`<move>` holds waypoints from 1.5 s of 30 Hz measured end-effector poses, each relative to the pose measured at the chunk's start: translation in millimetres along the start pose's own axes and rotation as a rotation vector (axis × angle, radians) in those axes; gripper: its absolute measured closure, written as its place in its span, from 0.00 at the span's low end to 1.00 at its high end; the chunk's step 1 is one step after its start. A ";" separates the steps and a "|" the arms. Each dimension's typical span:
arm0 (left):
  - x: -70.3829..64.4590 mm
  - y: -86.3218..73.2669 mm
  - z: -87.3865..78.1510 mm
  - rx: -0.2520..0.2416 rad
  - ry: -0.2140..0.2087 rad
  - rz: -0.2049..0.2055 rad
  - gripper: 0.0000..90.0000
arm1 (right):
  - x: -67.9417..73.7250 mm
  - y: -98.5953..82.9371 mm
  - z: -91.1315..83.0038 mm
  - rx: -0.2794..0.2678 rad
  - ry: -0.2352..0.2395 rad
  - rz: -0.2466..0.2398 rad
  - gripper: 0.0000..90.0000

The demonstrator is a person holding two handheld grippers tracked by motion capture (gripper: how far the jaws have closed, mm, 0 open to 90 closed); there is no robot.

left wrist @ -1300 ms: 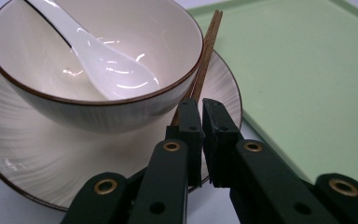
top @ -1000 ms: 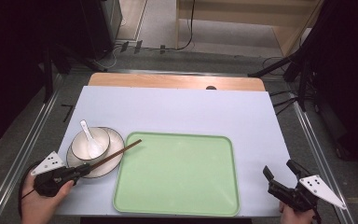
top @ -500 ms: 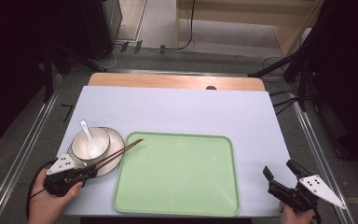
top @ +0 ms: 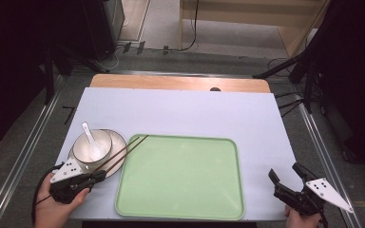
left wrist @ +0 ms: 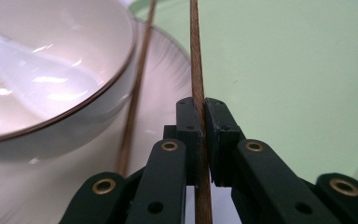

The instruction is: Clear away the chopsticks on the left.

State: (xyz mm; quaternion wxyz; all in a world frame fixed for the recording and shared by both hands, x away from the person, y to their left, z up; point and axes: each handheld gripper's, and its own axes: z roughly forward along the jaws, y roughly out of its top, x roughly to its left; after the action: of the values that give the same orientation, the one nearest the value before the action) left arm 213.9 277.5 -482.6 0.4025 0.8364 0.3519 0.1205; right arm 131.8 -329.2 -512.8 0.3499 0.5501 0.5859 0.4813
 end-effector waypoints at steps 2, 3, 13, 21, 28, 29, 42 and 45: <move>-9.0 3.6 5.9 -0.003 -0.032 -0.014 0.94 | 0.2 0.1 0.1 0.000 -0.001 0.000 0.14; -13.1 5.1 9.6 -0.003 -0.050 -0.023 0.94 | 0.2 0.1 0.1 -0.001 0.000 -0.001 0.14; -51.0 15.3 53.3 0.041 -0.108 -0.089 0.94 | -0.3 -0.2 0.6 0.001 0.000 -0.001 0.14; -56.7 8.0 76.4 0.111 -0.079 -0.115 0.94 | -0.8 -0.5 0.5 -0.001 0.001 0.003 0.14; -62.1 6.5 75.3 0.099 -0.045 -0.095 0.87 | -0.9 -0.6 0.7 0.003 -0.003 0.004 0.14; -63.5 6.7 75.4 0.099 -0.038 -0.084 0.86 | -0.9 -0.6 0.7 0.003 -0.002 0.004 0.14; -78.4 31.8 82.5 0.023 -0.042 -0.036 0.69 | 0.8 0.0 -0.1 -0.005 -0.005 -0.002 0.14; -89.1 42.9 98.3 0.049 -0.053 0.016 0.82 | 0.1 -0.5 0.2 -0.001 -0.001 0.000 0.14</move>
State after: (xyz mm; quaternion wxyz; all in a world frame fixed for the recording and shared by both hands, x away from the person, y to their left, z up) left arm 218.2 140.2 -506.4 0.3899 0.8518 0.3374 0.0929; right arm 131.8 -329.0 -513.3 0.3504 0.5501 0.5855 0.4815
